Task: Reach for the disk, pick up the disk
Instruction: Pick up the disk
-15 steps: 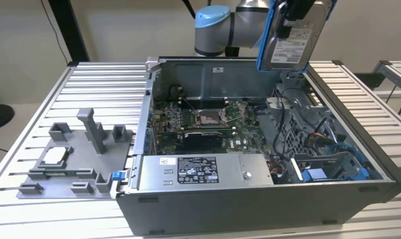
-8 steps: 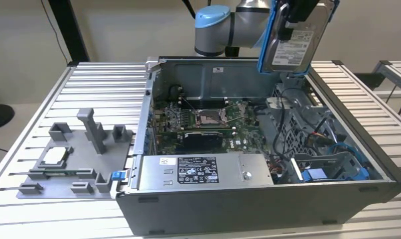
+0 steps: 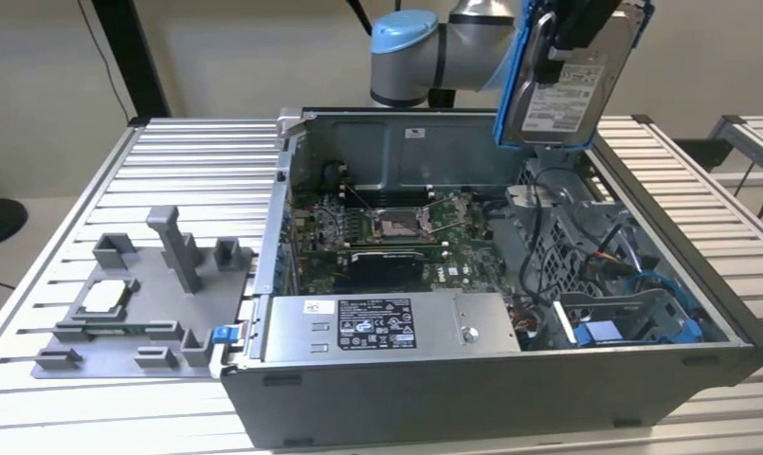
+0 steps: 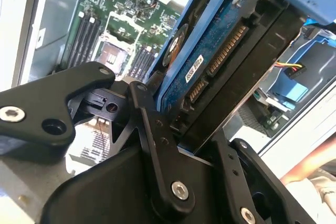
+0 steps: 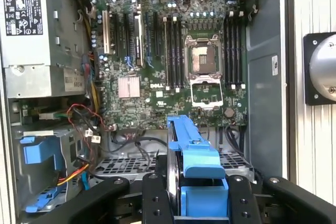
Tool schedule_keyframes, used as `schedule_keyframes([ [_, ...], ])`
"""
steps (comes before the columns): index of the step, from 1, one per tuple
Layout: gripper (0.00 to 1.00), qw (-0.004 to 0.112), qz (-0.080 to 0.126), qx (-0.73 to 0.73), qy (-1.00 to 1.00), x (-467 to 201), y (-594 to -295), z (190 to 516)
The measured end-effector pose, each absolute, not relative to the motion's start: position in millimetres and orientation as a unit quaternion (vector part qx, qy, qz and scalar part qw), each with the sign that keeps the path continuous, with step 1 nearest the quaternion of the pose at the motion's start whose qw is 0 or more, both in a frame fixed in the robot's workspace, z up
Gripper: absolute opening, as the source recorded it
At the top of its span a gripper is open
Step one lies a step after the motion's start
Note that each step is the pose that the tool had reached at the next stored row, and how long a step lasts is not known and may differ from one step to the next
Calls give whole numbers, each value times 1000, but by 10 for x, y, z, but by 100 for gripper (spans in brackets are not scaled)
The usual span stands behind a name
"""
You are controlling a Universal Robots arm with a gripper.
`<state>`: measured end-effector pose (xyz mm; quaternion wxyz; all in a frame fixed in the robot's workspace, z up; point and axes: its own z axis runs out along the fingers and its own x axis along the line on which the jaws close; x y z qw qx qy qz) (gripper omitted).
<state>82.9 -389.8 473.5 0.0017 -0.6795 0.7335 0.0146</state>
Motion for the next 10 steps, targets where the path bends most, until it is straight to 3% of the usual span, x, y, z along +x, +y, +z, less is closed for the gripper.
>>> schedule_keyframes([
  [10,0,2,15,-680,733,829,-4091,4725],
])
